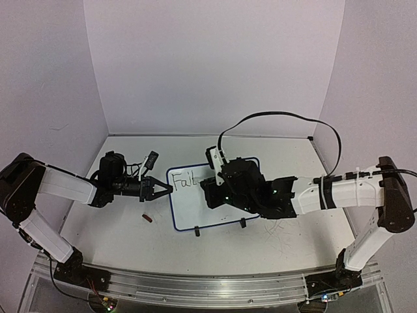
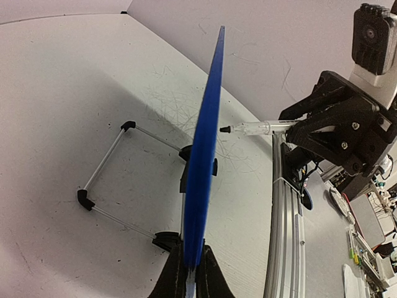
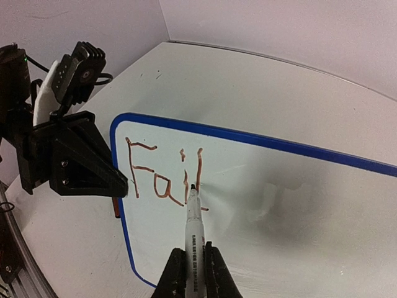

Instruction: Write a sentence on the whiteboard

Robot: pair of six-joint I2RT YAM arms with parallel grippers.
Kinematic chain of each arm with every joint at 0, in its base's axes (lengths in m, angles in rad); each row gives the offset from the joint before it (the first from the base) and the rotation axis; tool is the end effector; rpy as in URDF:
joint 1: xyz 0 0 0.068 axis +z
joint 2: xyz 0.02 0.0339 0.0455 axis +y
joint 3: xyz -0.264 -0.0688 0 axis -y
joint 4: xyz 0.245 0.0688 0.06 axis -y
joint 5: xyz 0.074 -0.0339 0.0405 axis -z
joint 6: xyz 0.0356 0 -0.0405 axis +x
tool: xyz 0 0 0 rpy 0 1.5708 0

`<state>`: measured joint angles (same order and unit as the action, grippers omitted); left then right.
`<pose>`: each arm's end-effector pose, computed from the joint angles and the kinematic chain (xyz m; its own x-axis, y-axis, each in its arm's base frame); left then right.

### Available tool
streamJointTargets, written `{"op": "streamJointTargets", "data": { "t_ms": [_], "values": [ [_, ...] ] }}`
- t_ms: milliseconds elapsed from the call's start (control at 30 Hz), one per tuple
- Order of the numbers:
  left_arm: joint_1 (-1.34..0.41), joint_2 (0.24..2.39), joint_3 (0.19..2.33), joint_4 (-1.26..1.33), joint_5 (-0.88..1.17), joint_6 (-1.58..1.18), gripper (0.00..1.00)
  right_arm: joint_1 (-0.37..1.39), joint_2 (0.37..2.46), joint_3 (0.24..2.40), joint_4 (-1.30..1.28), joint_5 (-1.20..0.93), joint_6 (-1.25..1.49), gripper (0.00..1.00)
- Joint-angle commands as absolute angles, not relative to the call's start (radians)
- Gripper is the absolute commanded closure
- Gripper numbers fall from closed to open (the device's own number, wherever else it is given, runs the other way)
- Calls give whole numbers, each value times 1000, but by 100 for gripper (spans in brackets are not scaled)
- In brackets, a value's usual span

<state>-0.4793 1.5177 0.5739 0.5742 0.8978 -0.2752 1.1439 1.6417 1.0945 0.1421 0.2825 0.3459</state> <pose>0.2427 -0.1575 0.1792 -0.5624 0.1014 -0.8206 0.8122 0.2539 -0.5252 0.1658 0.3405 0.2580 -0.4139 -0.1236 -0.9019 -0.6673 0.7151 0.2082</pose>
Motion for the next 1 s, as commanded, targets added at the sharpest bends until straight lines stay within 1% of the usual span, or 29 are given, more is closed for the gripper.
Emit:
{"op": "streamJointTargets", "data": {
  "t_ms": [0,233,600,800,900,967],
  "values": [
    [-485,1489,607,563,920,-259,100,1138,1659,1145,184,287,334,100],
    [-485,1486,607,561,918,-258,100,1135,1676,1154,184,297,333,100],
    [-485,1494,609,559,920,-256,100,1135,1652,1138,101,397,376,100],
    [-486,1496,610,559,919,-258,100,1136,1587,1103,92,408,387,100],
    [-486,1492,611,558,917,-259,100,1137,1494,1023,188,363,369,100],
    [-486,1489,610,557,916,-258,100,1133,1459,997,200,372,369,100]
  ]
}}
